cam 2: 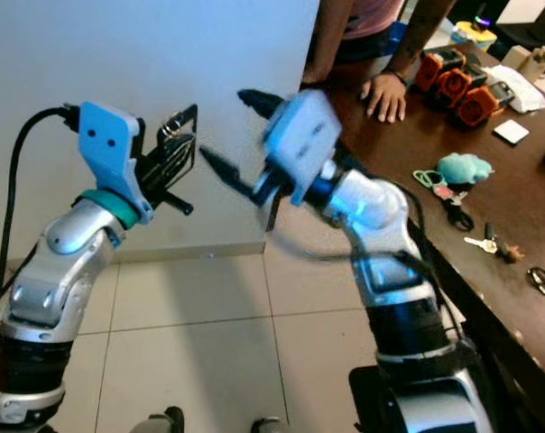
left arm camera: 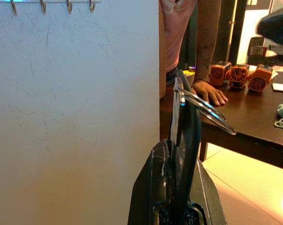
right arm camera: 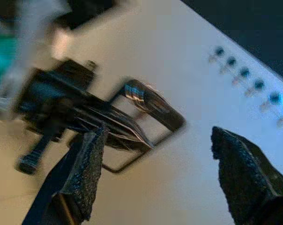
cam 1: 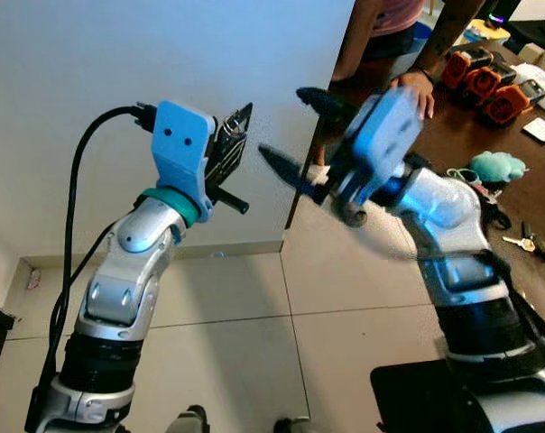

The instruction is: Hang keys on a hook

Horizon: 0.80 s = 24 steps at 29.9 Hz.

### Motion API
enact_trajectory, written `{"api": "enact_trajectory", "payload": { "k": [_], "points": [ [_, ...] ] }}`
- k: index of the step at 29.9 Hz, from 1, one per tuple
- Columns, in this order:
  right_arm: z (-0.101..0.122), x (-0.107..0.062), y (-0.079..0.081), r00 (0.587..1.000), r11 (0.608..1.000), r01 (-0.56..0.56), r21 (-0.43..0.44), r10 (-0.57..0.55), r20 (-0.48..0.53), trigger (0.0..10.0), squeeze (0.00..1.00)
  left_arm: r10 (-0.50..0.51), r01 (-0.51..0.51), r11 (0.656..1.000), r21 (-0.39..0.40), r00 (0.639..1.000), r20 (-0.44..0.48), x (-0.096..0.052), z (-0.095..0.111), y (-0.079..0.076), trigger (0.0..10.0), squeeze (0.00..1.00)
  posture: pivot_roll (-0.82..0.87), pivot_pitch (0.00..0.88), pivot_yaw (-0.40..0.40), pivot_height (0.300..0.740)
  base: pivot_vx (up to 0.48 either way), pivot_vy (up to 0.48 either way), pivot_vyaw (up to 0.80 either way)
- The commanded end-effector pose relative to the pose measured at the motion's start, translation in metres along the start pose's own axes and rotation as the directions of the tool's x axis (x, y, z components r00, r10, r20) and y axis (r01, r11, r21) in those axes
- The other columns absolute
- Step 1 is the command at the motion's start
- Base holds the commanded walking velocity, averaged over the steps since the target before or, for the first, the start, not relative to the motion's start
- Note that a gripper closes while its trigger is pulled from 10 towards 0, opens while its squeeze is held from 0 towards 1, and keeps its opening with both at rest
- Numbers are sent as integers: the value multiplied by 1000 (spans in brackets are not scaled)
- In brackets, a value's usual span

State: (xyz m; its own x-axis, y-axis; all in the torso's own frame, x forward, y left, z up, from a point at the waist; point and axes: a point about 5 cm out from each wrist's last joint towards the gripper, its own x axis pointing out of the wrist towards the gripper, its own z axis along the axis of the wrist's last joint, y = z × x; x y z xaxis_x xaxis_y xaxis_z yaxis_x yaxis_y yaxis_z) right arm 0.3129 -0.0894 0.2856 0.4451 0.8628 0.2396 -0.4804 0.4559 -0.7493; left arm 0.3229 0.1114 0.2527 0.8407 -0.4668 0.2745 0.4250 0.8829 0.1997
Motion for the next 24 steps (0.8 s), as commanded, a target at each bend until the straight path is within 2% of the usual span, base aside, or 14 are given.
{"api": "enact_trajectory", "payload": {
  "k": [1,3,4,5,7,10,11,12,13,14,15,21,22,24],
  "points": [
    [5,1,9,999,995,-47,-92,48,4,10000,0,-28,28,1000,-9,1000,2,3,2,-5,0,0,-28,88,10,740,0,0,0],
    [6,2,11,998,991,-57,-119,58,6,10000,0,-30,30,999,-10,1000,2,3,1,-5,0,0,-28,88,10,740,0,0,0],
    [11,4,14,999,967,-45,-250,50,12,10000,0,-38,38,999,-14,999,3,4,2,-7,0,0,-41,90,14,740,0,0,0],
    [11,4,14,999,967,-45,-250,50,12,10000,0,-38,38,999,-14,999,3,4,2,-7,0,0,-41,90,14,740,0,0,0],
    [13,8,21,999,931,-24,-363,35,23,10000,0,-44,44,999,-16,999,4,5,2,-8,0,0,-42,91,14,740,0,0,0],
    [13,9,25,999,915,0,-403,13,31,10000,0,-45,45,999,-16,999,3,5,3,-8,0,0,-41,92,15,740,0,0,0],
    [12,9,25,999,909,20,-417,-7,33,9490,0,-46,46,999,-17,999,3,5,3,-8,0,0,-42,94,14,740,0,0,0],
    [12,9,26,999,902,35,-431,-21,35,9490,0,-46,46,999,-17,999,4,5,3,-8,0,0,-42,94,14,740,0,0,0],
    [11,9,27,998,896,52,-440,-39,39,4549,0,-46,46,999,-18,999,3,5,3,-8,0,0,-42,94,14,740,0,0,0],
    [11,9,27,998,893,62,-445,-49,42,4549,0,-46,46,999,-18,999,3,5,3,-8,0,0,-42,94,14,740,0,0,0],
    [10,9,27,997,892,72,-447,-59,44,0,0,-46,46,999,-19,999,3,5,3,-8,0,0,-38,95,15,740,0,0,0],
    [6,10,29,996,886,87,-456,-76,41,0,0,-49,49,999,-19,999,3,5,3,-8,0,0,-38,92,15,740,0,0,0],
    [5,11,30,996,884,88,-458,-79,39,6235,0,-50,50,999,-19,999,2,5,3,-8,0,0,-37,91,15,740,0,0,0],
    [2,11,32,996,887,85,-455,-79,31,6235,0,-51,51,999,-19,999,4,5,3,-8,0,0,-37,89,13,740,0,0,0]
  ]
}}
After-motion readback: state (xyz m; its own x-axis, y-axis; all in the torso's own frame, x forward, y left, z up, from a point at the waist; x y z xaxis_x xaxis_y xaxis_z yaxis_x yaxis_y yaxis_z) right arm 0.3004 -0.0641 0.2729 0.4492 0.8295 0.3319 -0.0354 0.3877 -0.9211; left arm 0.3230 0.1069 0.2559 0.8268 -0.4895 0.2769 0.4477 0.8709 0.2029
